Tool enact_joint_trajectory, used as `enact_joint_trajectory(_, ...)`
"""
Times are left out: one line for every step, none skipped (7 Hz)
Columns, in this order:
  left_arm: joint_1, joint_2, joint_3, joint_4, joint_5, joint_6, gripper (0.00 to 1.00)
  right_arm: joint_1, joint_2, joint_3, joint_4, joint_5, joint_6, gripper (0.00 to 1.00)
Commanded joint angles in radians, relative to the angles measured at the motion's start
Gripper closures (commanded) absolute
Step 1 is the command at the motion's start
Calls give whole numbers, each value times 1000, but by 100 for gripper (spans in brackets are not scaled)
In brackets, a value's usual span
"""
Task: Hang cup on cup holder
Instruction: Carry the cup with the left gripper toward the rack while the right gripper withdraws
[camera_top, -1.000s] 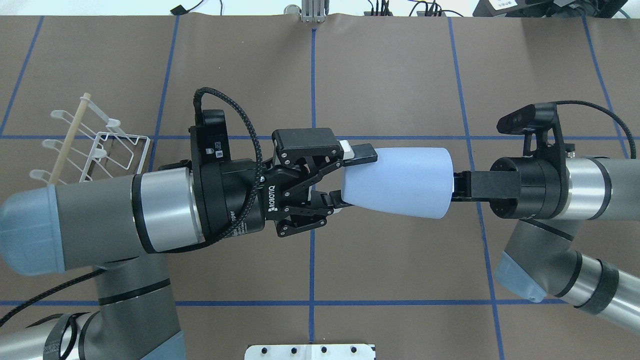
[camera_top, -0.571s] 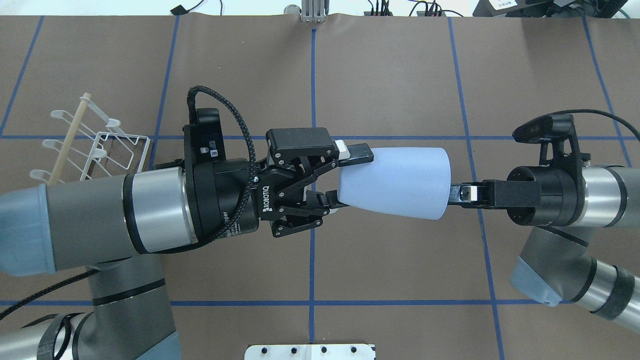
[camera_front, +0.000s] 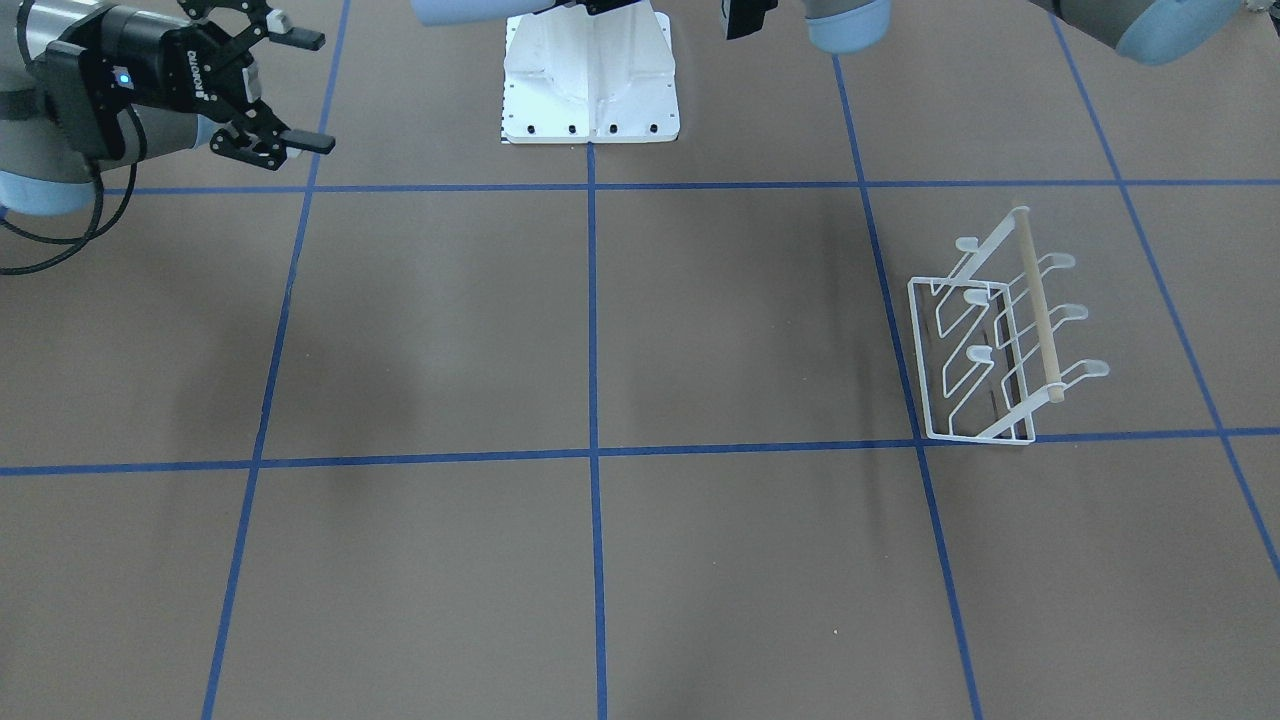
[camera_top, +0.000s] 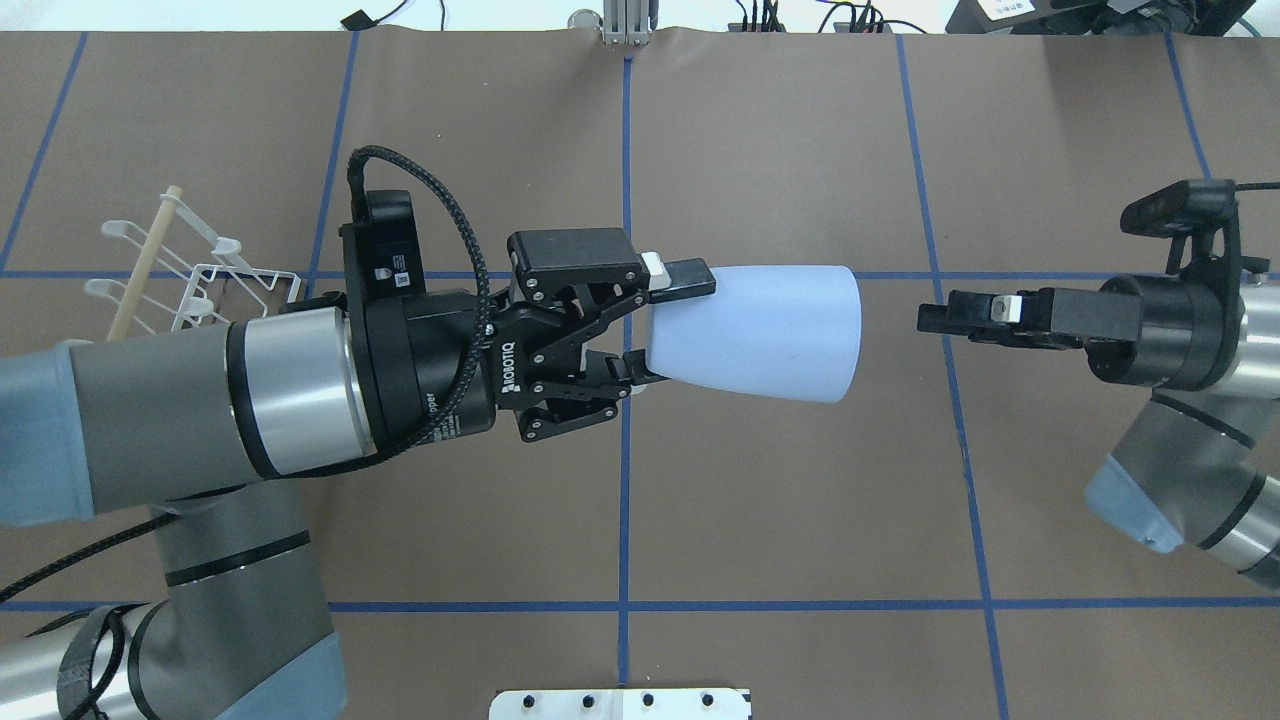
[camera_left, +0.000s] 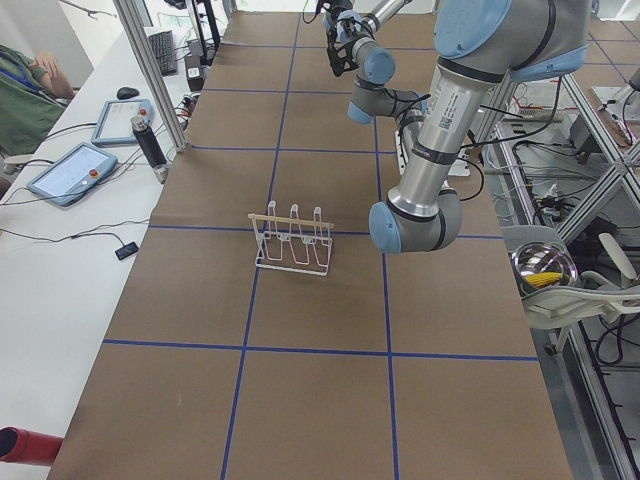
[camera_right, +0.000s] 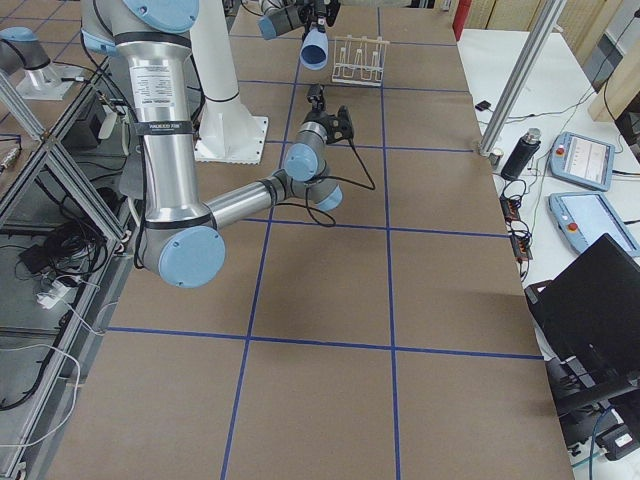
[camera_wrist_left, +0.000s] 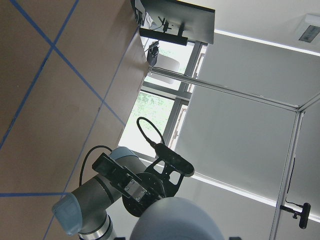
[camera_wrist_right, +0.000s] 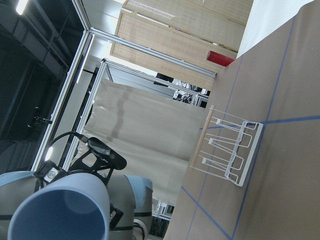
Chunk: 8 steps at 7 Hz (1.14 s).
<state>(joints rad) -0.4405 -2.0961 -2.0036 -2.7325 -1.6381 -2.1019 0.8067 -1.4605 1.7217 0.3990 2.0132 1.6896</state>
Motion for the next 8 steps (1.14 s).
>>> enact_joint_trajectory(-53, 39, -6, 67, 0, 84, 100, 157, 8, -79, -149, 108, -37, 0)
enact_joint_trajectory(-70, 41, -24, 135, 0, 149, 100, 214, 21, -77, -316, 155, -192, 0)
enact_joint_trajectory(-89, 41, -46, 242, 3, 199, 100, 280, 23, -76, -465, 162, -366, 0)
enact_joint_trajectory(-127, 45, -117, 378, 9, 286, 100, 329, 31, -67, -615, 165, -525, 0)
enact_joint_trajectory(-136, 56, -210, 556, 11, 381, 100, 382, 37, -64, -775, 167, -726, 0)
enact_joint_trajectory(-154, 57, -266, 686, 12, 439, 100, 403, 38, -67, -896, 165, -881, 0)
enact_joint_trajectory(-188, 57, -302, 827, 11, 504, 100, 439, 37, -68, -1005, 165, -986, 0)
enact_joint_trajectory(-201, 57, -334, 937, 11, 584, 100, 480, 37, -65, -1134, 177, -1066, 0)
